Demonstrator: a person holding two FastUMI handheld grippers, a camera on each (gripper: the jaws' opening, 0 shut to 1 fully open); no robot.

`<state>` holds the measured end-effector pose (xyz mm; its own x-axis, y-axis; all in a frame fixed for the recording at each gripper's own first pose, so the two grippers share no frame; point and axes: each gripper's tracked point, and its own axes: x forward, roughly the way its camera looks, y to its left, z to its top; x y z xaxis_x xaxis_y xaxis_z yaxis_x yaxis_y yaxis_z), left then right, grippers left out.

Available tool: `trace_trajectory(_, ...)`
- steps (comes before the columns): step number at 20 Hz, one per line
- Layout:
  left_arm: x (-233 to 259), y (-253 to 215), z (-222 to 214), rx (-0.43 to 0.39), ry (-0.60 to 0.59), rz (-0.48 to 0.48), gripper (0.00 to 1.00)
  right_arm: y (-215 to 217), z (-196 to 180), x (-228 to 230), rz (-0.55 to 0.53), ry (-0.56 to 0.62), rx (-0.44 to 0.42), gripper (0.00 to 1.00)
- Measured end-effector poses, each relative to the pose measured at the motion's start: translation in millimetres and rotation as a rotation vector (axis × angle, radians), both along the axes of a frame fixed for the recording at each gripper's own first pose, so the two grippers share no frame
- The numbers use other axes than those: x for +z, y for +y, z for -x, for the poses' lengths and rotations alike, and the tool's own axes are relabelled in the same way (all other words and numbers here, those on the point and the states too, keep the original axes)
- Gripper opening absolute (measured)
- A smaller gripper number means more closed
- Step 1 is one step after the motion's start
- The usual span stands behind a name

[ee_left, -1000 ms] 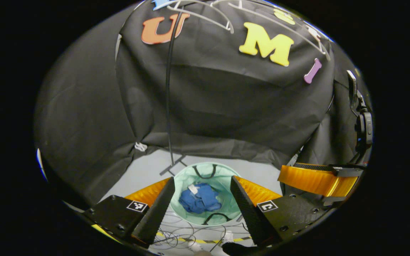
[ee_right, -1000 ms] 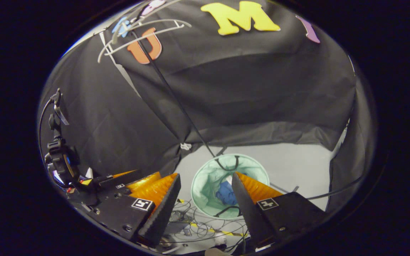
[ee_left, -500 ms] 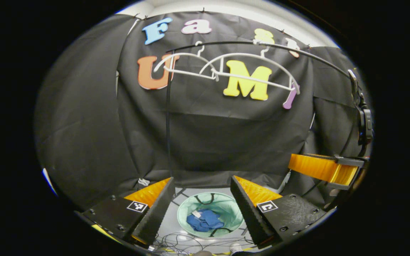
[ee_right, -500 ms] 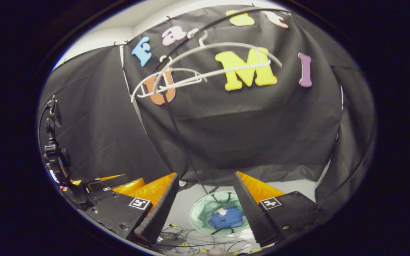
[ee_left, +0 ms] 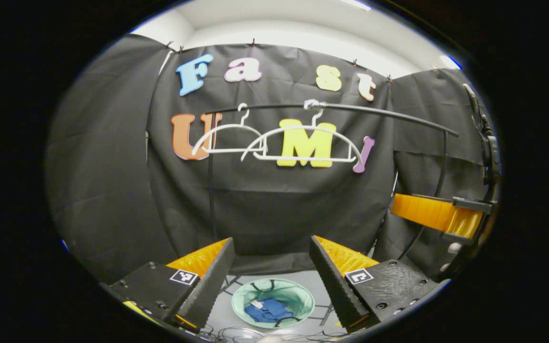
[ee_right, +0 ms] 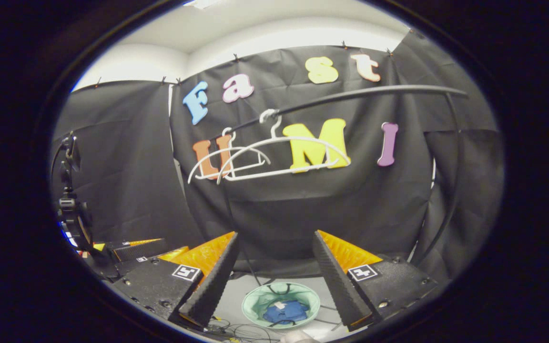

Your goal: Grasp the clothes on the hanger with both hands and then place them into the laundry hamper below.

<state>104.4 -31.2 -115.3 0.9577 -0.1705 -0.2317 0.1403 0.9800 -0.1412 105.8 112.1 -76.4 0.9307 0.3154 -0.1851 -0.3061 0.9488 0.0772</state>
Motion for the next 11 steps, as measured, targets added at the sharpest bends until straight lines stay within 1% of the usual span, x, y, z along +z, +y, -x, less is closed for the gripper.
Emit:
trace_trajectory(2,23.5,1.6,6.3,0.025,-0.054,-0.010,1.00,-15.5,11.8,31.6,-0.018,-0.061,-0.007,0.99)
trace_trajectory(4,46.4,3.3,18.5,0.056,-0.097,-0.018,1.00,-33.0,18.7,51.7,-0.026,-0.105,-0.017,0.99)
trace_trajectory(5,56.7,2.6,25.0,0.070,-0.114,-0.022,1.00,-40.1,23.6,58.5,-0.024,-0.122,-0.012,0.99)
trace_trajectory(6,64.9,2.3,28.7,0.083,-0.128,-0.024,0.97,-48.1,28.8,65.3,-0.021,-0.134,-0.005,0.99)
trace_trajectory(9,81.5,2.6,44.7,0.153,-0.158,-0.063,0.99,-86.5,49.5,80.9,-0.033,-0.162,-0.003,0.99)
trace_trajectory(11,96.6,0.7,72.3,0.195,-0.161,-0.075,1.00,-104.5,58.4,82.5,-0.045,-0.158,0.001,0.99)
